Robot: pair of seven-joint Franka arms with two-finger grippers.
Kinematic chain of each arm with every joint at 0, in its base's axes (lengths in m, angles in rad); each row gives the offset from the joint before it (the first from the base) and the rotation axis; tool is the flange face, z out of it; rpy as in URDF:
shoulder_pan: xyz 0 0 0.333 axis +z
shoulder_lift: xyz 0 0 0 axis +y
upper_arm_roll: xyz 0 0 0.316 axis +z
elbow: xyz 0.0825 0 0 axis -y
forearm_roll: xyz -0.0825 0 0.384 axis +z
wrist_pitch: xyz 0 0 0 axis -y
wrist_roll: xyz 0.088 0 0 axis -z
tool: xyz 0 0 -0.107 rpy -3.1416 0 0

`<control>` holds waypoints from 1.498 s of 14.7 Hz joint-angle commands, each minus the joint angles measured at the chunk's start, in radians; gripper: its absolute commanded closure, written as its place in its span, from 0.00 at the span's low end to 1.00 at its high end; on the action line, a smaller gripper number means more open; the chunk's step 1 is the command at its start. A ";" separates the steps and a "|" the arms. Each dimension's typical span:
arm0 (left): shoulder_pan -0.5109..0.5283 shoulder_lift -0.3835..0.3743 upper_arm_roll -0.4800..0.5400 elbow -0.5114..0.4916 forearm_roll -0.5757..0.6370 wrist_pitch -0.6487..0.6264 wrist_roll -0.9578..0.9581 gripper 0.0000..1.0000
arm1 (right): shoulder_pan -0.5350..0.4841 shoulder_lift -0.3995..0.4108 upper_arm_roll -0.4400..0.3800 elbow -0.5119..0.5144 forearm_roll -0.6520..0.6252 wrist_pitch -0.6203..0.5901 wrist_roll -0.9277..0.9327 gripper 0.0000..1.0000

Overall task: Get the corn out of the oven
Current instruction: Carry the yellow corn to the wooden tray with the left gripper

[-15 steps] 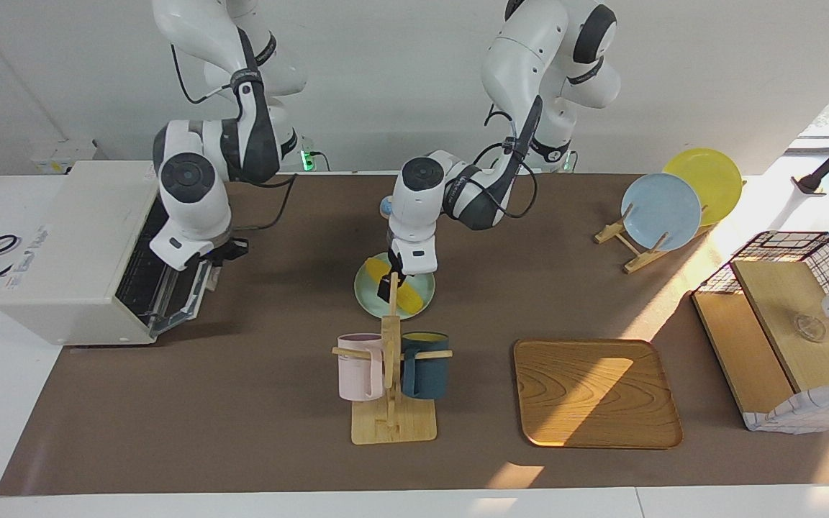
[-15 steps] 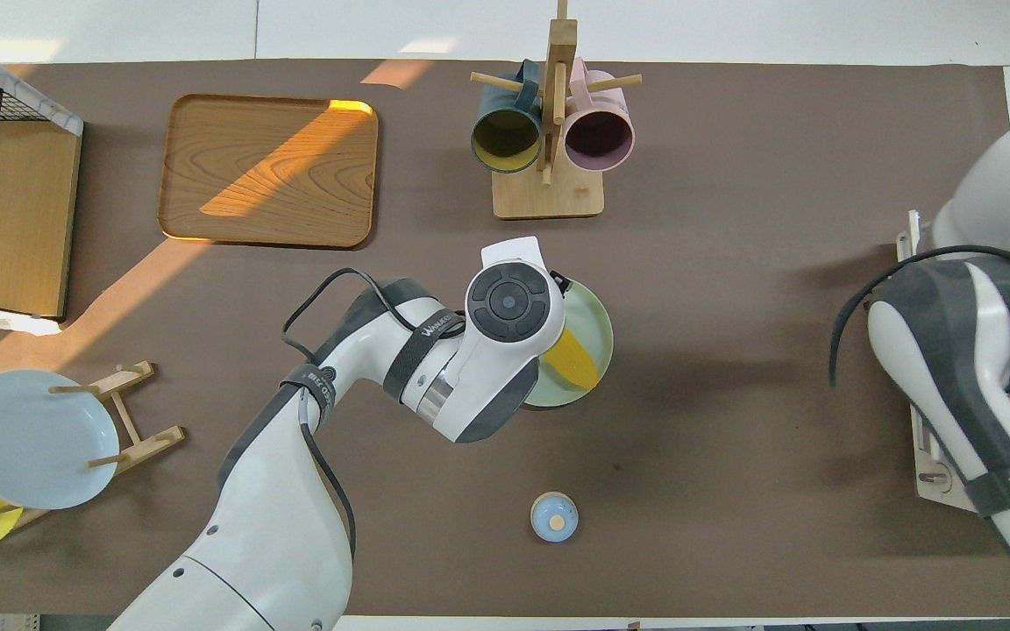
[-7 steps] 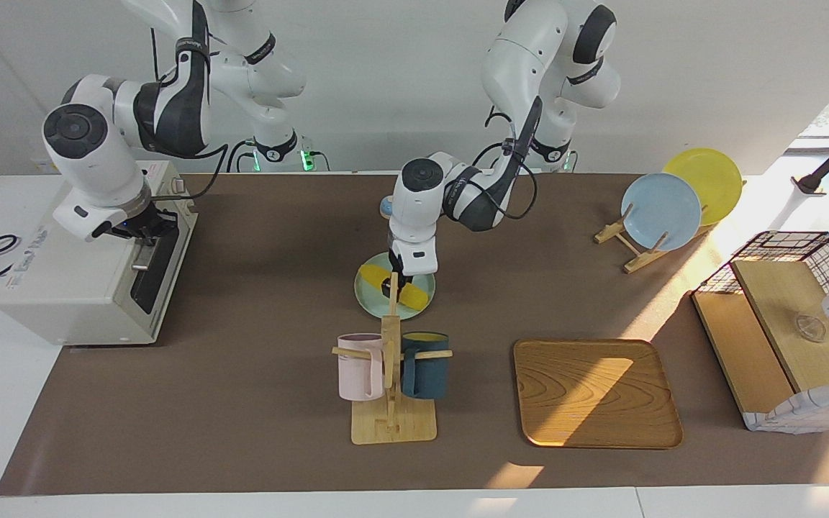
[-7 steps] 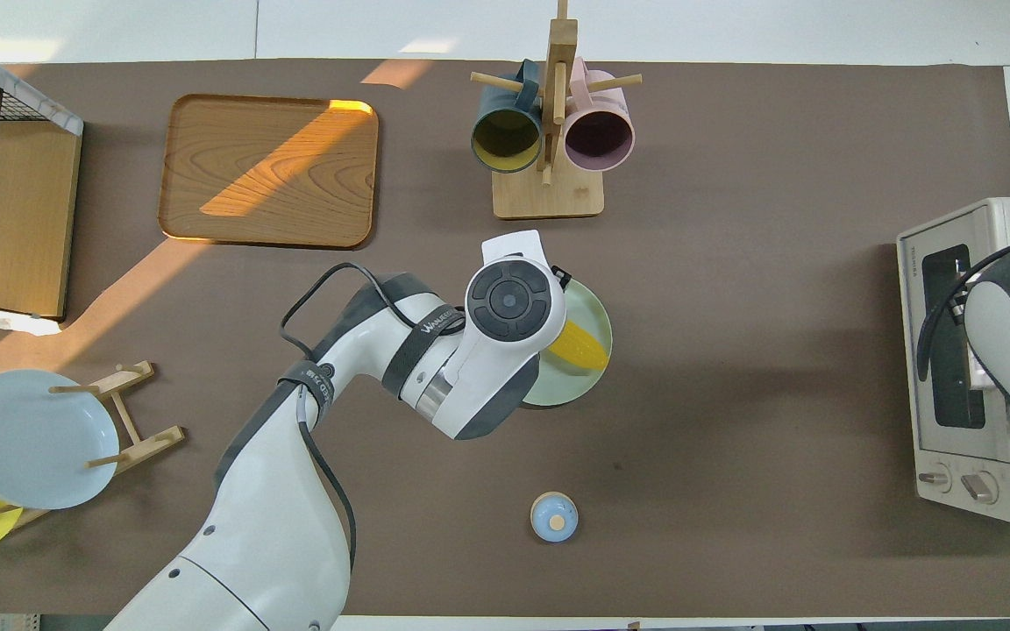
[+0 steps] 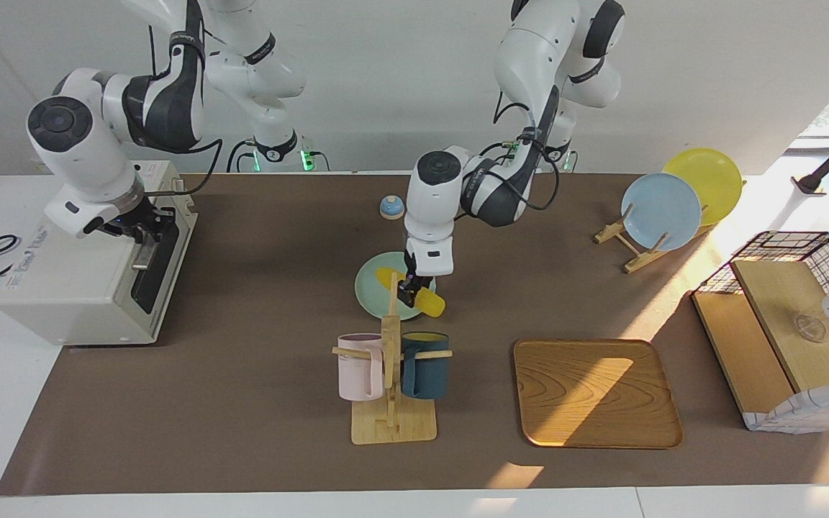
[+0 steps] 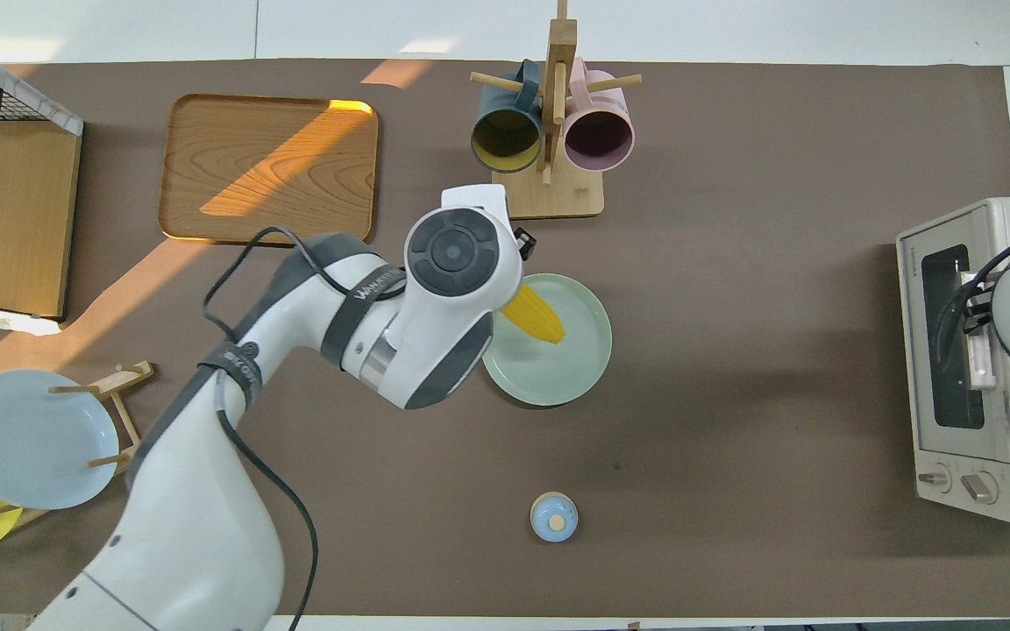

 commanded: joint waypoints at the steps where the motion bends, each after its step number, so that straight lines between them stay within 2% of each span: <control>1: 0.114 -0.074 -0.007 -0.015 0.018 -0.067 0.244 1.00 | -0.019 -0.015 0.013 0.090 0.066 -0.082 -0.028 0.00; 4: 0.230 -0.066 -0.008 -0.011 0.005 -0.053 0.528 1.00 | -0.007 -0.013 0.020 0.197 0.095 -0.165 -0.025 0.00; 8: 0.402 -0.036 -0.007 0.009 -0.103 -0.050 0.945 1.00 | 0.004 -0.007 0.023 0.285 0.152 -0.239 -0.016 0.00; 9: 0.426 -0.002 -0.008 0.058 -0.103 -0.059 0.988 1.00 | 0.015 -0.003 0.023 0.295 0.153 -0.254 -0.005 0.00; 12: 0.444 0.174 -0.007 0.274 -0.101 -0.087 1.022 1.00 | 0.016 0.001 0.023 0.305 0.149 -0.273 0.053 0.00; 14: 0.472 0.255 -0.011 0.372 -0.106 -0.103 1.120 1.00 | 0.018 0.001 0.025 0.306 0.150 -0.273 0.056 0.00; 16: 0.501 0.288 -0.021 0.403 -0.106 -0.091 1.193 1.00 | 0.019 0.001 0.025 0.306 0.149 -0.276 0.056 0.00; 18: 0.501 0.317 -0.022 0.420 -0.106 -0.059 1.207 1.00 | 0.018 0.005 0.043 0.308 0.146 -0.280 0.070 0.00; 21: 0.501 0.389 -0.021 0.506 -0.106 -0.064 1.289 1.00 | 0.016 0.020 0.043 0.341 0.149 -0.302 0.081 0.00; 22: 0.498 0.391 -0.021 0.505 -0.106 -0.061 1.296 1.00 | 0.016 0.020 0.043 0.341 0.153 -0.302 0.081 0.00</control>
